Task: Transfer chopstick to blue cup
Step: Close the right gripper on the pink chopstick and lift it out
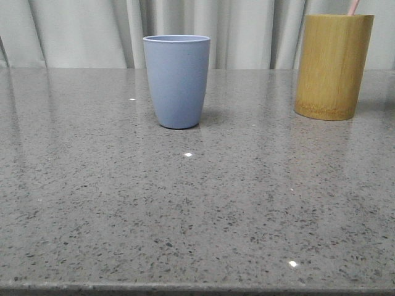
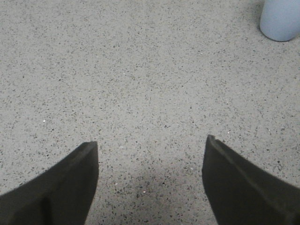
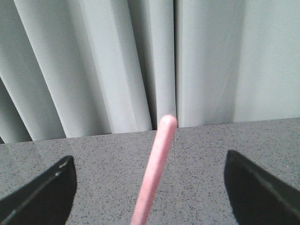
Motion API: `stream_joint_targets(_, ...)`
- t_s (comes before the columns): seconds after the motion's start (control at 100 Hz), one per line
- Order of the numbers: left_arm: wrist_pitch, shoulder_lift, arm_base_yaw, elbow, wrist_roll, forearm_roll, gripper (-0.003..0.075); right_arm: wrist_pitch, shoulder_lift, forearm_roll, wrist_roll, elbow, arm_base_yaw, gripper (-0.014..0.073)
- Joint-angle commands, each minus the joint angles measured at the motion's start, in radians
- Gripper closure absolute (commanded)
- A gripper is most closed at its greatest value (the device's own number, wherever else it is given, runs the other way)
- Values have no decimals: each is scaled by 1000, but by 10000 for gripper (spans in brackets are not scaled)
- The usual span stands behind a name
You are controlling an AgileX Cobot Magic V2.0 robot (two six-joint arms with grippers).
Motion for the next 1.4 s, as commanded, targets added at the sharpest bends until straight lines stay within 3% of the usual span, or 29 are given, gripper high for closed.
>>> stream_joint_targets(0.0, -68, 2, 2, -28, -5, -16, 257, -103, -18, -1, -3, -35, -8, -41)
stream_joint_targets(0.51, -68, 2, 2, -28, -5, -16, 257, -131, -5, -1, -3, -35, -8, -20)
stream_joint_targets(1.07, -68, 2, 2, -28, -5, -16, 257, -217, -5, -1, -3, -35, -8, 541)
stream_joint_targets(1.26, -68, 2, 2, -28, -5, -16, 257, -254, -5, -1, -3, -35, -8, 658)
stream_joint_targets(1.39, -68, 2, 2, -28, -5, -16, 257, -267, -5, -1, 2, -35, -8, 662)
